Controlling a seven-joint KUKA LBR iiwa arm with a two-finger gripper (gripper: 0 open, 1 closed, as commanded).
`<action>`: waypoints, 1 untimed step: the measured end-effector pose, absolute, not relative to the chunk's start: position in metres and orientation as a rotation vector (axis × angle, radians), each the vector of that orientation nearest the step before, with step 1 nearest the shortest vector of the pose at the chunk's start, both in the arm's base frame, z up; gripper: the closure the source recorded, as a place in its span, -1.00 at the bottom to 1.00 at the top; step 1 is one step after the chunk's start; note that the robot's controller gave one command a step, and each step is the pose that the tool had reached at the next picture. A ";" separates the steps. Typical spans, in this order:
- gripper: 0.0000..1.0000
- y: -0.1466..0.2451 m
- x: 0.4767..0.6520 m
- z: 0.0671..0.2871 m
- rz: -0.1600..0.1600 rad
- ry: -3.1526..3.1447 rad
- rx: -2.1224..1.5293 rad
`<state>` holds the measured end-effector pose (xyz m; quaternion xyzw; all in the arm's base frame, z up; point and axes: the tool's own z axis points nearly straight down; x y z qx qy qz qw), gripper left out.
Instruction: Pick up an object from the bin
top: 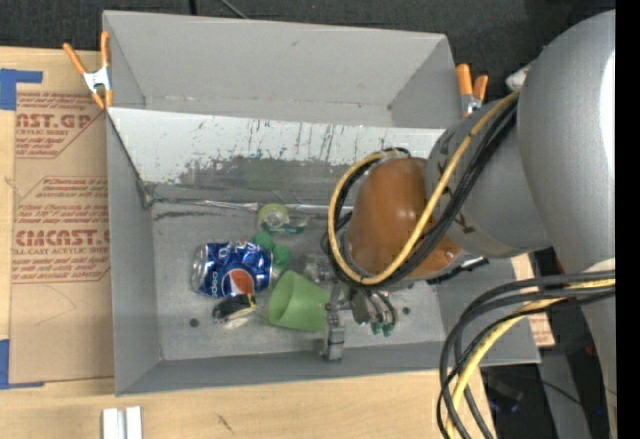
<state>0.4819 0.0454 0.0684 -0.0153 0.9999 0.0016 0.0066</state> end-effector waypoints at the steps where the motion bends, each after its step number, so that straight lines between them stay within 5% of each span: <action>1: -1.00 0.040 0.490 0.100 0.001 3.134 0.187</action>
Offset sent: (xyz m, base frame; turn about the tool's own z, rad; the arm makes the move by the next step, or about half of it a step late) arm 0.0079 -0.0061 0.0316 0.1502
